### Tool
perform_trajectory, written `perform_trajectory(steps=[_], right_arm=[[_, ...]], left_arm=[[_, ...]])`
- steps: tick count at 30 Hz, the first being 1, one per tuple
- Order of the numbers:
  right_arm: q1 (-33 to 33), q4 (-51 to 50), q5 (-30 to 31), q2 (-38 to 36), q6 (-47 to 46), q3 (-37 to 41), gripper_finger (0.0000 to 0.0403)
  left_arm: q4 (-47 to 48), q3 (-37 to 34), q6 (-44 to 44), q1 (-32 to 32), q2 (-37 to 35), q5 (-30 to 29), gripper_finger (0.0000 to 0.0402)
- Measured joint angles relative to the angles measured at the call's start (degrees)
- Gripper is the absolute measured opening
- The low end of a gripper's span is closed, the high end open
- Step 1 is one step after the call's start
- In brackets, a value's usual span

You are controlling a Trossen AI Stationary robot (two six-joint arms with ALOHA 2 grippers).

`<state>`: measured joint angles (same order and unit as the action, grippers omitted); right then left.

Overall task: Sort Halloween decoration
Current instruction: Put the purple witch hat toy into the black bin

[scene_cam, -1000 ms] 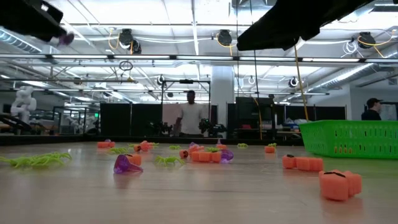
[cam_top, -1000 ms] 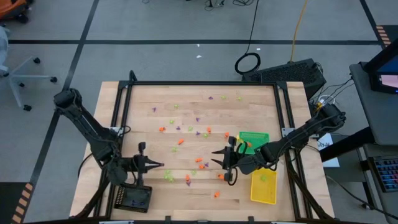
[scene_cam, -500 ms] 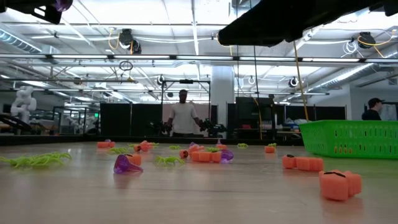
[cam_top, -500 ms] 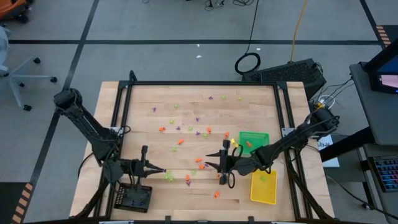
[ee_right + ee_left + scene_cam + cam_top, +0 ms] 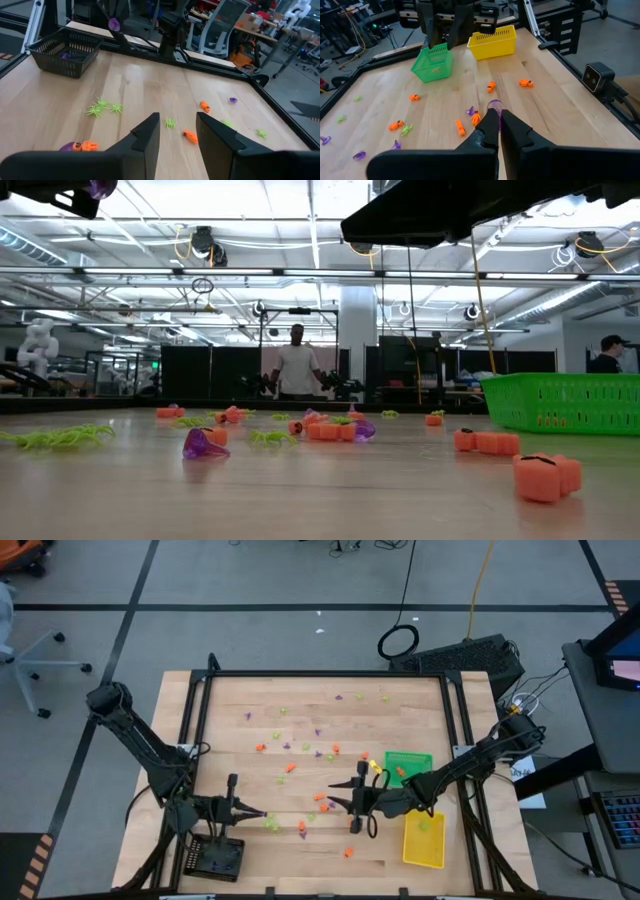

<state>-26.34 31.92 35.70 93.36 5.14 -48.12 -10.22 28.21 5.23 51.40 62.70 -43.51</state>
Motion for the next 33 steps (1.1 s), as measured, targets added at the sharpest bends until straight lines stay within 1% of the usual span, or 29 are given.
perform_trajectory(steps=[7,24,33], right_arm=[[0.02,-0.29,0.00,0.00,-0.98,0.00,0.0116],[0.03,-0.46,0.00,-0.04,-1.02,0.00,0.0116],[0.03,-0.46,0.00,-0.04,-1.02,0.00,0.0116]], left_arm=[[0.04,0.00,-1.12,0.00,0.00,-0.02,0.0001],[0.24,0.00,-32.23,0.00,0.00,-0.04,0.0001],[0.23,0.00,-33.28,0.00,0.00,-0.06,0.0002]])
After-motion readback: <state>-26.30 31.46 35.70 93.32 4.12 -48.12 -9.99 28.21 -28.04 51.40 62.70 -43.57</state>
